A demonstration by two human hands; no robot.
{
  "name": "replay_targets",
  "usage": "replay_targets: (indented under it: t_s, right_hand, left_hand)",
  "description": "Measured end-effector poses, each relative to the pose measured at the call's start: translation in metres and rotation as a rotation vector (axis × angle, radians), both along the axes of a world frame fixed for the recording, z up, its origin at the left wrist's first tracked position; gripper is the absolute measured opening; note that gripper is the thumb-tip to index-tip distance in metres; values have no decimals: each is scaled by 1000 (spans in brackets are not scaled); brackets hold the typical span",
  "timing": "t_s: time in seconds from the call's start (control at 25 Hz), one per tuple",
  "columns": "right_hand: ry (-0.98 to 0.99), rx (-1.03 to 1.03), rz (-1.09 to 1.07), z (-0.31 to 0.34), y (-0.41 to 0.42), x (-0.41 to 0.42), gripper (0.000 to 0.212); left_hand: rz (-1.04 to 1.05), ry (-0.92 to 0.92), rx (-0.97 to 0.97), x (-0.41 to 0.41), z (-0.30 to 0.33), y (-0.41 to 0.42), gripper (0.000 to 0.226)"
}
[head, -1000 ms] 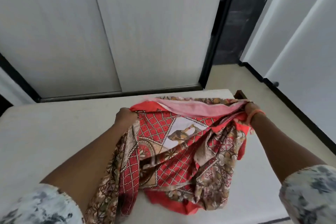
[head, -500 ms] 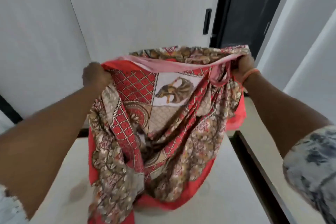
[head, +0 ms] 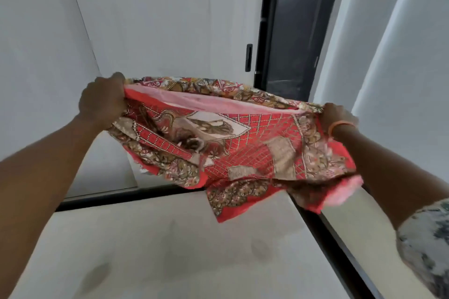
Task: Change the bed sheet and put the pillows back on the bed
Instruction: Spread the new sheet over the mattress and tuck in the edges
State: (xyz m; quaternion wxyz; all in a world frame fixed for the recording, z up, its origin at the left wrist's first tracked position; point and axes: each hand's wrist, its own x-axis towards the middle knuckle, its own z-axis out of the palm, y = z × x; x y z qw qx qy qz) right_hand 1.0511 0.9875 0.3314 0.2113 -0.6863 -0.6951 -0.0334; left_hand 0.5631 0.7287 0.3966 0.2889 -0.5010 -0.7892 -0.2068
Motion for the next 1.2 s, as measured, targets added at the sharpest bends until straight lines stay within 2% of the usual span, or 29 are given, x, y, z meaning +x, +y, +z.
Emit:
replay_targets:
  t_s: [0.12, 0.24, 0.4, 0.52, 0.6, 0.76, 0.84, 0.92, 1.12, 1.2]
  right_hand:
    - [191, -122, -29, -31, -60, 9, 22]
    - [296, -316, -23, -70, -151, 21, 21]
    - [343, -243, -128, -130, -288, 35, 15]
    - [421, -313, -189, -175, -380, 50, 8]
    - [364, -395, -236, -208, -425, 68, 6]
    - [145, -503, -273, -264, -487, 100, 24]
    - [41, -545, -264, -288, -515, 113, 31]
    - [-23, -605, -275, -311, -545, 128, 37]
    - [-186, -701, -311, -346, -609, 164, 60]
    - [-199, -795, -322, -359, -630, 173, 58]
  left_hand:
    - [-76, 97, -69, 7, -14, -49, 16]
    - [-162, 130, -219, 5, -43, -126, 25]
    - [-269, 65, -322, 4, -121, -240, 38]
    - [-236, -102, -522, 22, -200, -315, 36]
    - [-229, -139, -651, 37, -246, -356, 36]
    - [-326, -123, -735, 62, -307, -414, 48]
    - [-259, -201, -796, 72, -328, -438, 38]
    - [-218, -201, -836, 86, -350, -461, 33]
    - [-219, -197, -914, 123, -382, -509, 42]
    - [-240, -213, -934, 137, -387, -526, 45]
